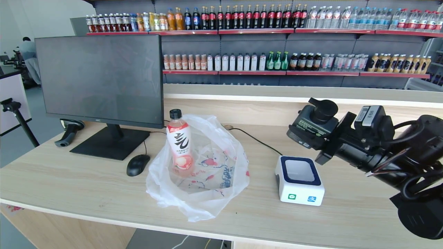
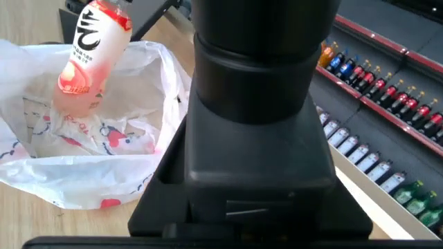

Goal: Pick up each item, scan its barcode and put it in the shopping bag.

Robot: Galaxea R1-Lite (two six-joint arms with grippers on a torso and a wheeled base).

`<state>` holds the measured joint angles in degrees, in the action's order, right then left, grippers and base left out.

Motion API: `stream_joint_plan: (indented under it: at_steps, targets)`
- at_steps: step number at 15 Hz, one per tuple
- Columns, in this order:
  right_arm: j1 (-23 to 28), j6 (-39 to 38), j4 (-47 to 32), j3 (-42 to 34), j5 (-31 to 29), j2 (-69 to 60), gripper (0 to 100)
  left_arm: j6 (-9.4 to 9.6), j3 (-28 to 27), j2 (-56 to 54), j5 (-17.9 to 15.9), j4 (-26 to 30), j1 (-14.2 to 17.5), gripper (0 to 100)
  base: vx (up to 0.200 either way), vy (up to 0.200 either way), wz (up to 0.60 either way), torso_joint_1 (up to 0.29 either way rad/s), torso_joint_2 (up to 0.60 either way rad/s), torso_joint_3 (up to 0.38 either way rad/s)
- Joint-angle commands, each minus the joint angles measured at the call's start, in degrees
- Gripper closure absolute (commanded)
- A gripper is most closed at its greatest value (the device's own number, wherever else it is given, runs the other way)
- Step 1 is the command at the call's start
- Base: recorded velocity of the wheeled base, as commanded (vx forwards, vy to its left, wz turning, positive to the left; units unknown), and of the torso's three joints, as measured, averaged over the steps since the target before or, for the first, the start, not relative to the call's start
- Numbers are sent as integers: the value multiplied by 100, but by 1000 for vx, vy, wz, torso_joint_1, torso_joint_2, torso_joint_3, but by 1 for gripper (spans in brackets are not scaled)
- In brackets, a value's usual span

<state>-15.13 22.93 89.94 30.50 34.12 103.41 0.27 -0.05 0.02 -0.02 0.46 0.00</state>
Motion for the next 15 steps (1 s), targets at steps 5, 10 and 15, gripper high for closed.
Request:
stream_joint_plan:
  at_steps: [5, 10, 15]
  targets:
    - [-561, -2530, 6, -202, 7, -823, 100, 0, 5, -2, 2, -2, 0, 0, 0, 0, 0, 0, 0, 0]
    - [-834, -3778, 6, -1116, 7, -1271, 100, 0, 5, -2, 2, -2, 9, 0, 0, 0, 0, 0, 0, 0]
    - [-614, -3884, 6, -1477, 7, -1227, 100, 0, 5, -2, 2, -2, 9, 0, 0, 0, 0, 0, 0, 0]
